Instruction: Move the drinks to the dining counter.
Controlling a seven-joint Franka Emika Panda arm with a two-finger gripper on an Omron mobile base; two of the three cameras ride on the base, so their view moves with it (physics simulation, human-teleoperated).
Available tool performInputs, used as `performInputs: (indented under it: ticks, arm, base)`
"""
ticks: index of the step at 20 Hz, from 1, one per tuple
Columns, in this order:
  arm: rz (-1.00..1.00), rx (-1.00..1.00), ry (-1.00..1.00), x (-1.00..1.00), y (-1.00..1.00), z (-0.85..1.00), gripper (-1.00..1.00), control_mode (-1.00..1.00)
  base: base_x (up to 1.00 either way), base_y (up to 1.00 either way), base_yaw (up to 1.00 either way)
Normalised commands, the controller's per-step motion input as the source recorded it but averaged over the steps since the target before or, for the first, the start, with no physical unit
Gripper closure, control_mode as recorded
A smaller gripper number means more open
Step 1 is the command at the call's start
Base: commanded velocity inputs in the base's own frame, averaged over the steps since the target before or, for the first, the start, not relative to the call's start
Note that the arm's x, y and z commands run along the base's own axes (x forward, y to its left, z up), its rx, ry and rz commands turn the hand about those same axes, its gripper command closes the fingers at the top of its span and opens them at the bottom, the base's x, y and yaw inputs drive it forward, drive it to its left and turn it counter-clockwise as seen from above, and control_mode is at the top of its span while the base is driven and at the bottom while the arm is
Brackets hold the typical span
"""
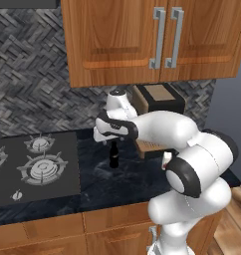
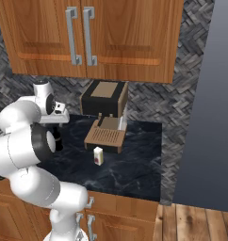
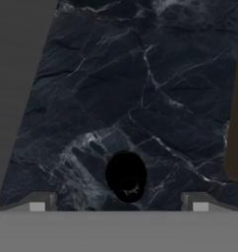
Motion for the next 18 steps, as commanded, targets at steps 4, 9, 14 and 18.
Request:
performInputs:
  ticks: [4,9,14,18]
  arm:
    - [0.0,0.0,0.0,0.0,-0.02,-0.06,-1.0,-1.0]
    - [0.0,0.0,0.0,0.0,-0.04,-0.04,-1.0,-1.0]
    - [0.0,0.0,0.0,0.0,-0.08,-0.04,-1.0,-1.0]
    - [0.0,0.0,0.0,0.0,-0.05,-0.06,-1.0,-1.0]
  base:
    - [0.0,0.0,0.0]
    - [0.0,0.0,0.0]
    - [0.0,0.0,0.0]
    - [0.0,0.0,0.0]
